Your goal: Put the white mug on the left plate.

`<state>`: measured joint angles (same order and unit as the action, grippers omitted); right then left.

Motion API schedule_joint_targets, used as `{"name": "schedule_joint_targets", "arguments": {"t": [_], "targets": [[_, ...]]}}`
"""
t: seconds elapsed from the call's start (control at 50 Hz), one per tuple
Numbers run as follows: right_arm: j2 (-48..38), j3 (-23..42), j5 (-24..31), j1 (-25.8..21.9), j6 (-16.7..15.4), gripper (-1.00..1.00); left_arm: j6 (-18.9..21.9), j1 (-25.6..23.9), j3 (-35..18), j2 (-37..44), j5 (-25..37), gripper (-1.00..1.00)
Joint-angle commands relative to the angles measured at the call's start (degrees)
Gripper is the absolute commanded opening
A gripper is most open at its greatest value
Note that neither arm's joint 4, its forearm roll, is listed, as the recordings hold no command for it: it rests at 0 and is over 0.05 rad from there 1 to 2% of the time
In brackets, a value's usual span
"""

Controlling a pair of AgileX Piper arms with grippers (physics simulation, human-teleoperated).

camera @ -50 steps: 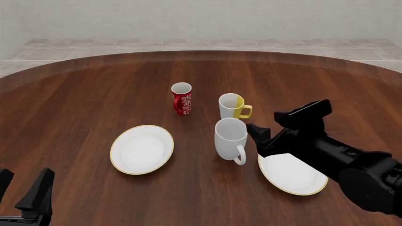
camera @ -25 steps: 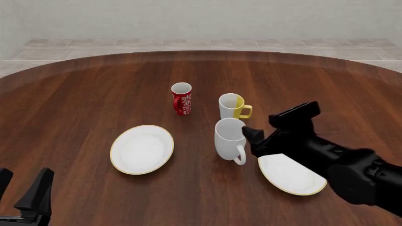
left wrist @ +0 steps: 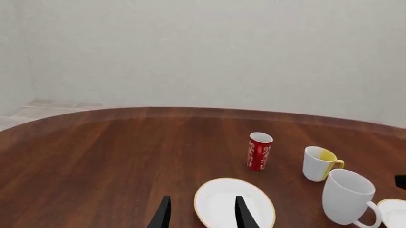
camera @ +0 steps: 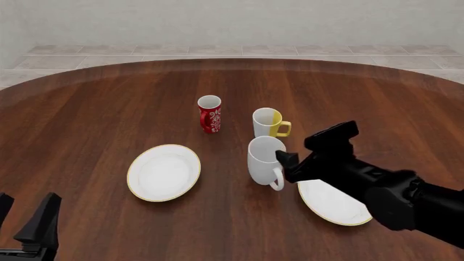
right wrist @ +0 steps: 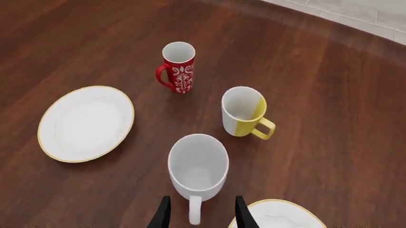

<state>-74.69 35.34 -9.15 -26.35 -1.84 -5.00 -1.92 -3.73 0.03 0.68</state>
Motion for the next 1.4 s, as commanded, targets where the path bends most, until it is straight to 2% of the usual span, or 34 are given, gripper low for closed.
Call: {"name": "schedule_joint_targets", "arguments": {"t": [0.02, 0.62, 1.4], "targets": [[-1.69, 0.23, -0.54, -0.05, 0.34, 1.00, -0.23, -0.10, -0.17, -0.01, -0.03, 1.00], [-8.70, 0.34, -4.14, 0.45, 1.31, 1.00, 0.04, -0.47, -0.17, -0.01, -0.11, 1.00], [-13.10, 0.40, -6.62, -1.01, 3.12, 1.00, -0.25, -0.66, -0.36, -0.01, -0.12, 1.00]]}}
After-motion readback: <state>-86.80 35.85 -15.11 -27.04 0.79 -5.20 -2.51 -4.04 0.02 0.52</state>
